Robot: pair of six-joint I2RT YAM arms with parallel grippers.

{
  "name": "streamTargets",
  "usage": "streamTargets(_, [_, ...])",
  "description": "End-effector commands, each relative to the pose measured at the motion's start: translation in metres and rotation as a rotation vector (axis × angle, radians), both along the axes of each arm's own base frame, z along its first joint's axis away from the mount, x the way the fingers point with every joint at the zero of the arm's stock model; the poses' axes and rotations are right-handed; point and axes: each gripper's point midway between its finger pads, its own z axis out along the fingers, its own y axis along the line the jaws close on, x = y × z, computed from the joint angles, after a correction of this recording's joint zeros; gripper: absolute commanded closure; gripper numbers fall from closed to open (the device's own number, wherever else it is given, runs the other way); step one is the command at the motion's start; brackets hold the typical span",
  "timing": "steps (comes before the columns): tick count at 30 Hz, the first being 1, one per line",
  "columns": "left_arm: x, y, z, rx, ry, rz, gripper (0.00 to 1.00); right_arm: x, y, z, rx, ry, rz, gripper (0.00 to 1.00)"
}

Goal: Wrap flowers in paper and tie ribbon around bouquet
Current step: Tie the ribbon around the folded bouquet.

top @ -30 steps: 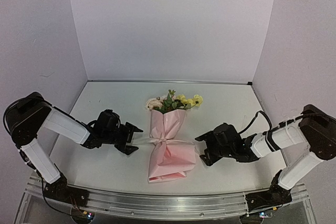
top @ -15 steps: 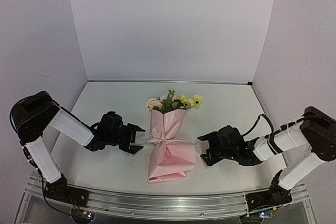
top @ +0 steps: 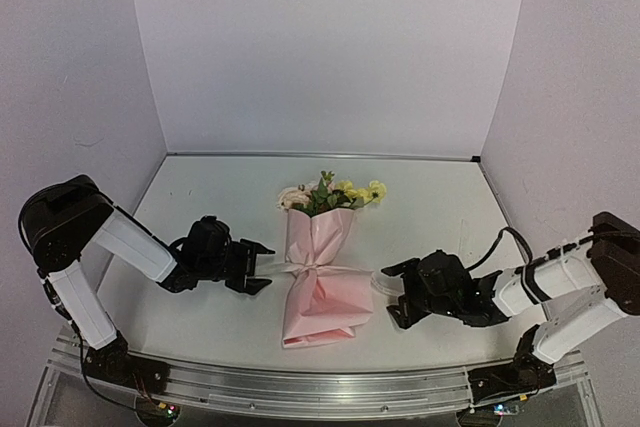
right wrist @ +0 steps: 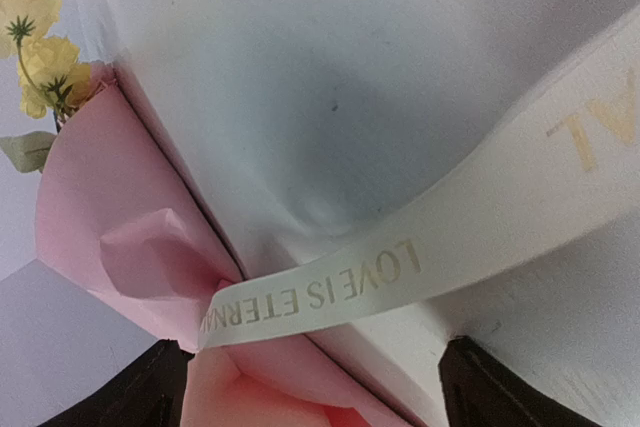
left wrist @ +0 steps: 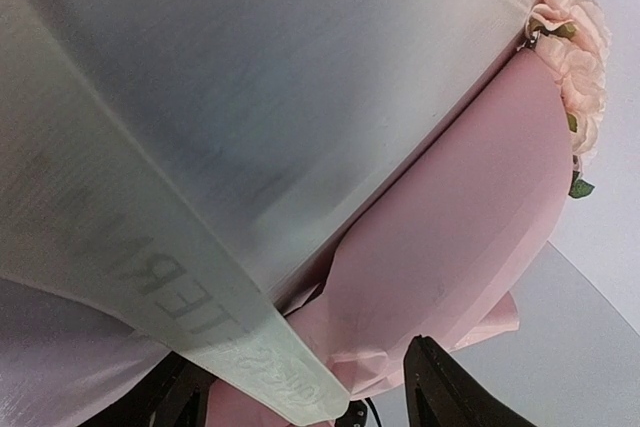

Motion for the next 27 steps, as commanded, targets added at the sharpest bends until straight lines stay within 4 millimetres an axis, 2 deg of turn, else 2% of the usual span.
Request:
streamTargets(1, [-0.004, 0.006, -0.008, 0.01, 0.017, 0.025, 0.33, 0.013, 0.019, -0.001, 0.137, -0.009, -0.064, 0.11])
streamTargets(5, [-0.002, 0.008, -0.011, 0.011, 0.022, 0.05, 0.34, 0.02, 0.026, -0.008, 0.17, -0.003, -0.09, 0.14])
streamTargets(9, [-0.004, 0.013, -0.02, -0.004, 0.042, 0.082, 0.43, 0.022, 0.014, -0.024, 0.165, 0.001, -0.134, 0.2])
streamTargets(14, [-0.002, 0.013, -0.029, -0.053, 0.034, 0.109, 0.61, 0.031, 0.002, -0.035, 0.148, -0.013, -0.166, 0.29])
streamTargets(19, [0.0, 0.021, -0.033, -0.067, 0.006, 0.143, 0.82, 0.04, -0.006, -0.036, 0.133, -0.038, -0.179, 0.45])
streamTargets(21, [0.002, 0.026, -0.03, -0.057, -0.017, 0.149, 0.96, 0.042, -0.01, -0.037, 0.119, -0.046, -0.18, 0.55])
streamTargets(22, [0.004, 0.03, -0.029, -0.046, -0.033, 0.15, 0.99, 0.044, -0.012, -0.037, 0.112, -0.05, -0.182, 0.63])
streamTargets(25, [0.011, 0.038, -0.023, 0.0, -0.089, 0.134, 1.0, 0.053, -0.017, -0.033, 0.092, -0.08, -0.171, 0.94])
streamTargets(27, [0.015, 0.046, -0.02, 0.047, -0.121, 0.125, 1.0, 0.057, -0.021, -0.029, 0.079, -0.099, -0.167, 1.0])
